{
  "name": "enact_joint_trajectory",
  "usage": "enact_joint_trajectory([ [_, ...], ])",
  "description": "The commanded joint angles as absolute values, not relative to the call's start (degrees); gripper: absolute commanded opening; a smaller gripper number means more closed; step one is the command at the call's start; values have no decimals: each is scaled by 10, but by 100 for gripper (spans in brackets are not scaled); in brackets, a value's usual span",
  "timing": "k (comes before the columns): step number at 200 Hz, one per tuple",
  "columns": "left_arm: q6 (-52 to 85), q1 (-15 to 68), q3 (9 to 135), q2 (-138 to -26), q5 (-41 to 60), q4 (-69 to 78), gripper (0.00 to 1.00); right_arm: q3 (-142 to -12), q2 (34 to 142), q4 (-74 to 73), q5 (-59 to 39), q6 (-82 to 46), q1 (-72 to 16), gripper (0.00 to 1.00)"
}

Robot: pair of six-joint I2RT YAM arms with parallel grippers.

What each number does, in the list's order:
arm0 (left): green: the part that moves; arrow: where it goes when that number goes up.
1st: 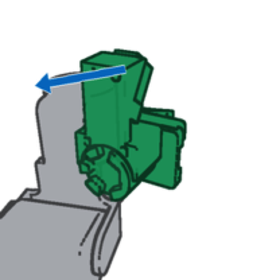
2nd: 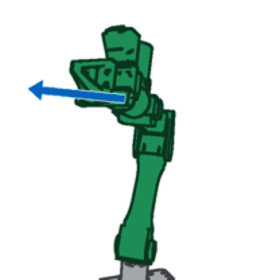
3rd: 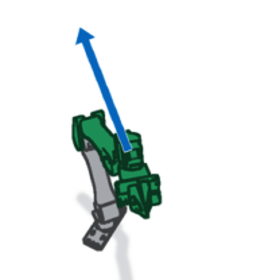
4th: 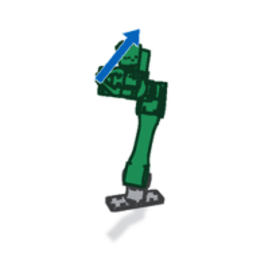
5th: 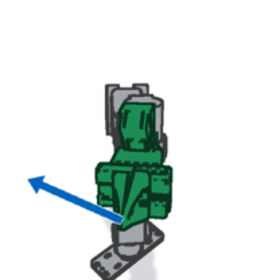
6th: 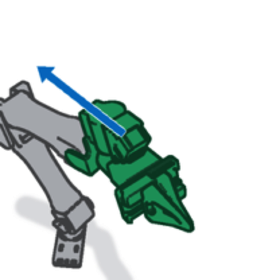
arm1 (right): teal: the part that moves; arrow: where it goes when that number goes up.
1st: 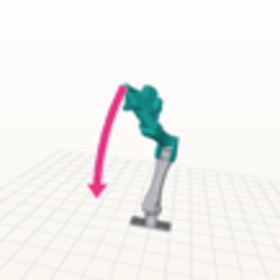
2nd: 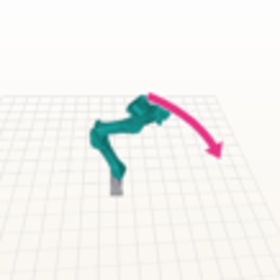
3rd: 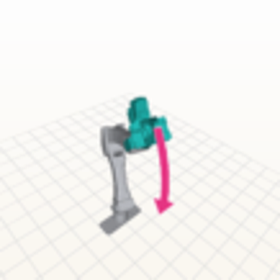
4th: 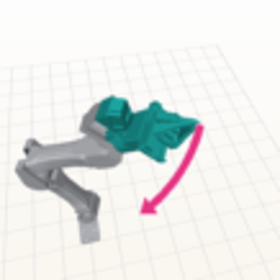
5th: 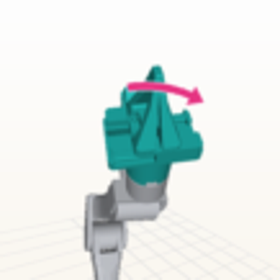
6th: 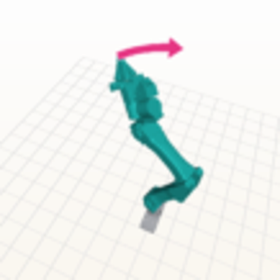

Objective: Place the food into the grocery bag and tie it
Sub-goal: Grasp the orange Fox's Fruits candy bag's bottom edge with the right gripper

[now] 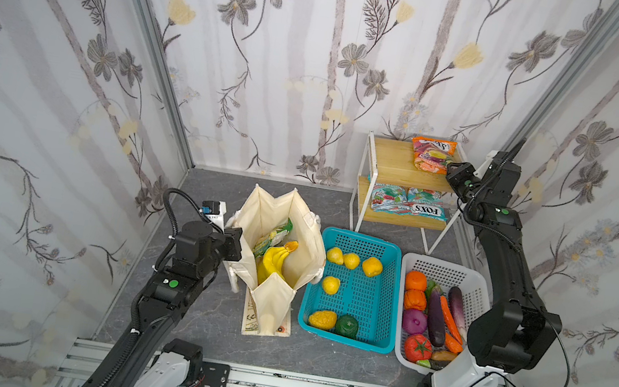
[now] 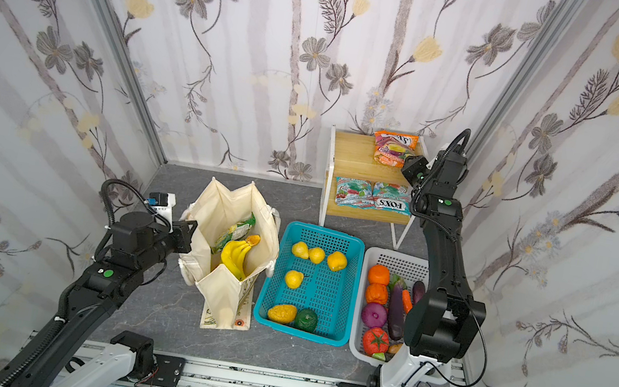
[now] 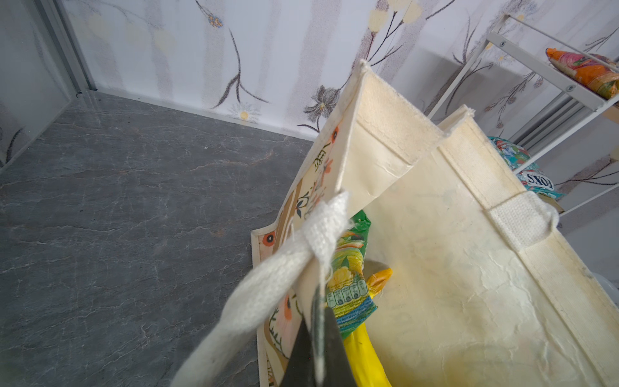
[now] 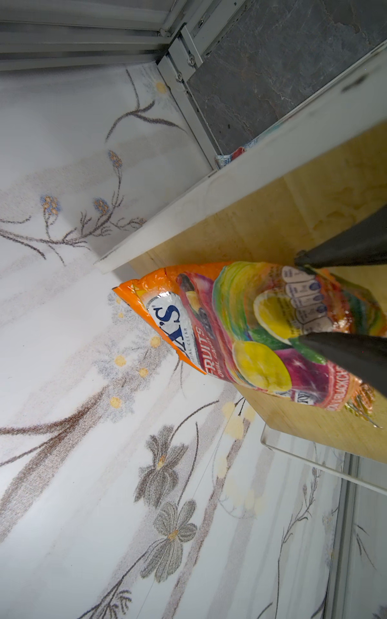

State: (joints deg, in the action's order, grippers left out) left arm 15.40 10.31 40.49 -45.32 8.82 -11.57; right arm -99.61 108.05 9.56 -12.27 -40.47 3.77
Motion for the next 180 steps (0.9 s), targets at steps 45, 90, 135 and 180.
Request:
enact_joint_trajectory([
  [45,149,100,406,-452,93,-101,0,-970,1051,55,-140,-406,24,8],
  [90,149,99,407,-451,95,-101,0,-935,1011,42,-167,-412,5,7],
  [135,149,99,406,-448,93,-101,0,-855,968,8,-173,-420,-15,9],
  [180,149,99,407,-448,95,-101,0,-841,956,-4,-179,-421,-19,30],
])
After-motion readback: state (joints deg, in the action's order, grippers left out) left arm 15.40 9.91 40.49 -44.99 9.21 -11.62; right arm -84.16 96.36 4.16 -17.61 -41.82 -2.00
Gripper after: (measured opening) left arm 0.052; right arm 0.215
